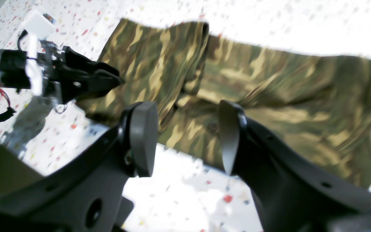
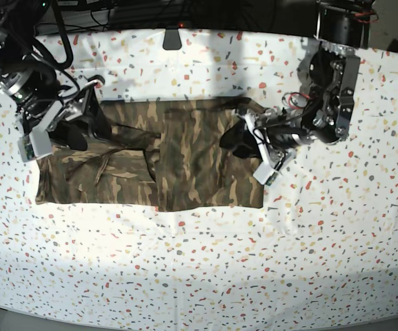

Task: Fold the T-shirt properly
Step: 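Grasp the strip end with the left gripper and fold it toward the middle, then grasp the other strip end with the right gripper and fold it over the stack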

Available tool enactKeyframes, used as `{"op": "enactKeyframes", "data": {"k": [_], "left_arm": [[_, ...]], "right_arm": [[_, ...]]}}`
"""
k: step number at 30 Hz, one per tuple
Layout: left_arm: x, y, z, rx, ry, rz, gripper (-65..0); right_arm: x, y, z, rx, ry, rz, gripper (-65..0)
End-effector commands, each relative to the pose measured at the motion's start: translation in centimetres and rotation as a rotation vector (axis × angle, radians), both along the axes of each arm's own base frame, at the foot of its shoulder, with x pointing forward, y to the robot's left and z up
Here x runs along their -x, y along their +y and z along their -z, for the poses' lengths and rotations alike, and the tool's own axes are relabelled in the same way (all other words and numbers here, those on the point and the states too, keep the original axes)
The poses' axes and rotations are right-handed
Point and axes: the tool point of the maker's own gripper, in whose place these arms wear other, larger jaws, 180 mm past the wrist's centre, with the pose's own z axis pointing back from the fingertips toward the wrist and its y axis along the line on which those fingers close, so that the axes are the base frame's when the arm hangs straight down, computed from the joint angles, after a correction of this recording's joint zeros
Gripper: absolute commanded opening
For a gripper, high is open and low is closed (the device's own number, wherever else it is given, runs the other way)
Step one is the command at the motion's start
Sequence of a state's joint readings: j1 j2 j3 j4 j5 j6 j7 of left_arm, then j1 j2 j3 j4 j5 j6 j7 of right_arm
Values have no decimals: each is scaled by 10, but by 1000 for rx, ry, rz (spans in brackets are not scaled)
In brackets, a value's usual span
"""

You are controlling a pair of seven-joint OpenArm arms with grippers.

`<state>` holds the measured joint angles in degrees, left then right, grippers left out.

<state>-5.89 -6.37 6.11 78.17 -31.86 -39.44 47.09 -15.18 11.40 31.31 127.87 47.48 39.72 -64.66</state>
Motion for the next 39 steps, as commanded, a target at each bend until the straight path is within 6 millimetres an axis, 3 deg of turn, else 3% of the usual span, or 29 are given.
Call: {"op": "enactKeyframes", "data": {"k": [1, 5, 8, 12, 19, 27, 33, 39], "left_arm": [[-17, -6, -28, 57, -72, 1, -433], [-38, -11, -63, 128, -140, 3, -433], [-49, -14, -81, 169, -171, 2, -433], [-54, -17, -96, 227, -187, 0, -433], [-55, -20, -113, 329, -194, -16, -433], [-56, -20, -114, 337, -200, -21, -433], [-56, -20, -113, 329, -200, -21, -433], [-56, -19, -110, 314, -200, -20, -433]], "right_arm": [[-6, -3, -10, 33, -43, 2, -338], [-19, -22, -14, 139, -51, 46, -245], [-29, -39, -19, 212, -71, 77, -239], [-47, -79, -14, 284, -37, 162, -239], [-77, -146, 30, 208, 121, 264, -239], [-96, -208, 77, 48, 265, 402, -239], [-105, -225, 107, -96, 338, 473, -239], [-111, -214, 123, -252, 378, 478, -239]]}}
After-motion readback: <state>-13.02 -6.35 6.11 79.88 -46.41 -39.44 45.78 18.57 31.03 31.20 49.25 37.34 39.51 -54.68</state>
